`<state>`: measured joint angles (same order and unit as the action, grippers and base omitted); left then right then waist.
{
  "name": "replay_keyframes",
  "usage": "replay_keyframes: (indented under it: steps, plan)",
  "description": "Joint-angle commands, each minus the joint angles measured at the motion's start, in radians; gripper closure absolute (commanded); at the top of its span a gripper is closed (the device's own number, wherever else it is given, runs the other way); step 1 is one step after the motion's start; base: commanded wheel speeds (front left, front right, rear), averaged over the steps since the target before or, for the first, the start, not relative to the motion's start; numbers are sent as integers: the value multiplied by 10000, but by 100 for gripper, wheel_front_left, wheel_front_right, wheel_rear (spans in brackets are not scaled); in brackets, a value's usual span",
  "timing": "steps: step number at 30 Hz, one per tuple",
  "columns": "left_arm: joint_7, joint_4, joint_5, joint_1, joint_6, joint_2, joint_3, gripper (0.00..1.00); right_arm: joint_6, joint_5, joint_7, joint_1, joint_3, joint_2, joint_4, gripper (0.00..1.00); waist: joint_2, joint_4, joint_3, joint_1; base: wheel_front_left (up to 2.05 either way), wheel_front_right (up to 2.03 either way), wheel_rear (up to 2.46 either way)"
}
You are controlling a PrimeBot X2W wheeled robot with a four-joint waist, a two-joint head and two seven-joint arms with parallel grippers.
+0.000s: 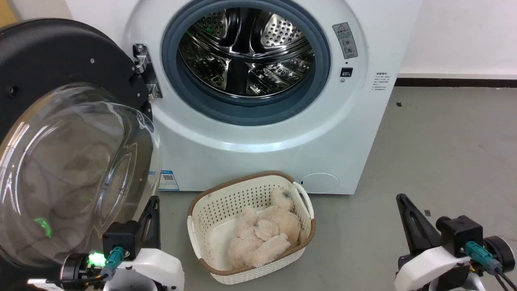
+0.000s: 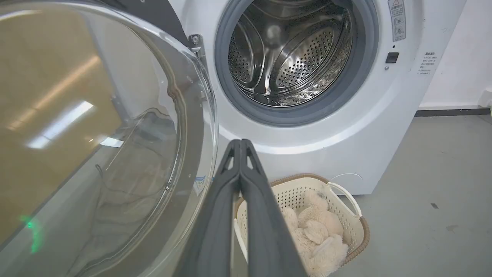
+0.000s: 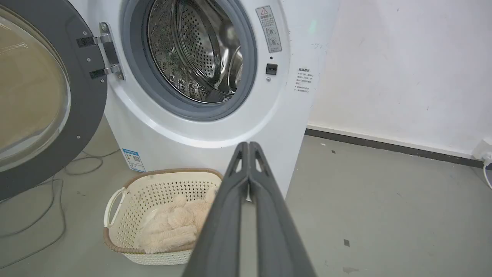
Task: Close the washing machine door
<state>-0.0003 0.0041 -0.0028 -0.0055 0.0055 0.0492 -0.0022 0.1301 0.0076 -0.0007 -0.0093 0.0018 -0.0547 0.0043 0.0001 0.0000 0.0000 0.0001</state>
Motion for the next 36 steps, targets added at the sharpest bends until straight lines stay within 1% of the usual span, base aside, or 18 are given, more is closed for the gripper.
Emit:
replay_keyframes:
  steps: [1, 8, 9, 23, 36]
  plan:
    - [3, -41, 28, 55, -55, 10, 22, 100, 6, -76, 7, 93, -18, 45, -43, 100, -1, 0, 0, -1, 0, 0, 0]
    - [-5, 6, -4, 1, 5, 0, -2, 100, -2, 11, -5, 1, 4, -2, 4, 100, -1, 0, 0, 0, 0, 0, 0]
    - [-5, 10, -4, 1, 5, 0, -5, 0, -2, 11, -5, 1, 6, -2, 6, 0, -1, 0, 1, 0, 0, 0, 0]
    - [-257, 61, -100, 42, 111, 1, -57, 0, -1, 164, -256, 22, -37, 3, 34, 0, -1, 44, 9, 0, 0, 0, 0]
    - [-528, 61, -206, 125, 247, 2, -90, 0, 0, 293, -527, 81, 48, 8, 57, 0, -1, 341, -20, 0, 0, 0, 0]
